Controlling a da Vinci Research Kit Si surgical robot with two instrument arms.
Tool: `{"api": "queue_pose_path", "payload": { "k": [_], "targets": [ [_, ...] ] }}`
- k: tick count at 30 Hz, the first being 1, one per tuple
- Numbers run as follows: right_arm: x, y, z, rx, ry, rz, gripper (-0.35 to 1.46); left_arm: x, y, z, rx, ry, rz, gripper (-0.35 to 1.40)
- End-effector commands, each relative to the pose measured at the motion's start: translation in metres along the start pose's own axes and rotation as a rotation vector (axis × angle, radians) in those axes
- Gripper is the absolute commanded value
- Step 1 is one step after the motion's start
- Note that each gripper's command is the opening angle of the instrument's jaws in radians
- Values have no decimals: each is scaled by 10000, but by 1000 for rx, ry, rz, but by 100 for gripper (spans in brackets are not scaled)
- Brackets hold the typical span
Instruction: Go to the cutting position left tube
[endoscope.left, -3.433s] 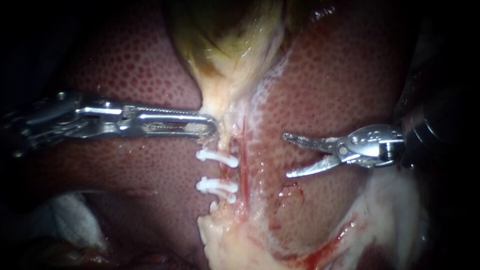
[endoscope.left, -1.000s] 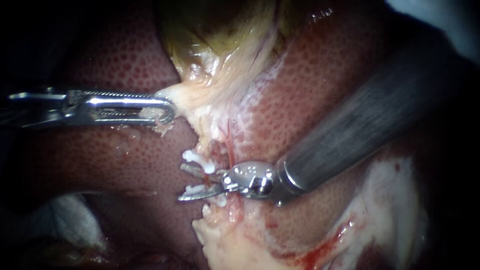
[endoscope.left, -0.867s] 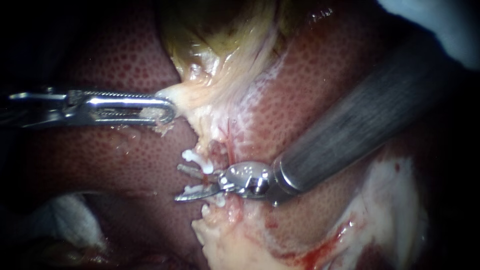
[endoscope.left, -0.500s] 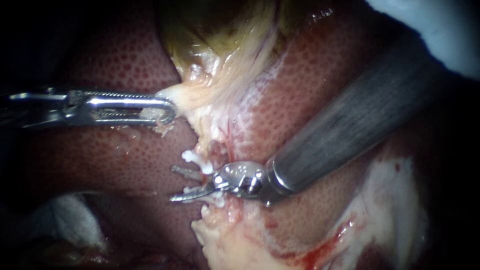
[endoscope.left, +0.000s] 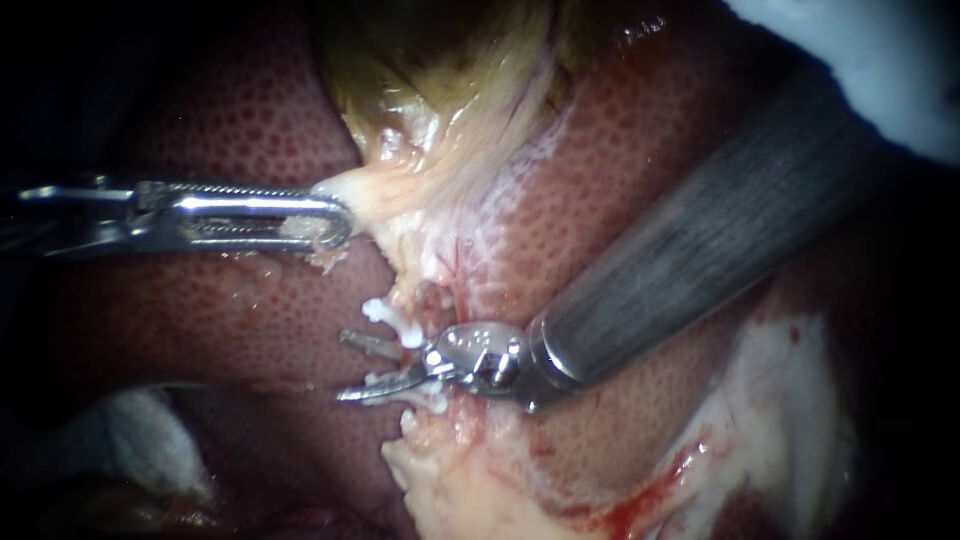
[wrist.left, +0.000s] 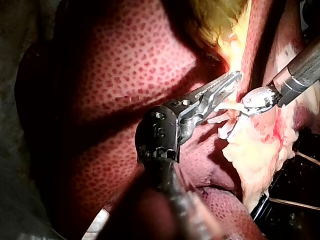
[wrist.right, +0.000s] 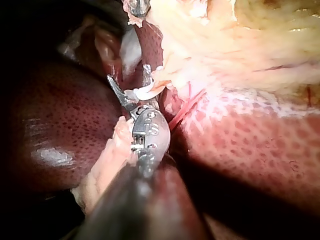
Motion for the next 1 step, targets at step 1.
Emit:
{"api": "queue_pose_path", "payload": {
  "k": [1],
  "targets": [
    [0,0,-1,1,-1,-1,117,0,0,0,0,0,0,-35]
  ]
}}
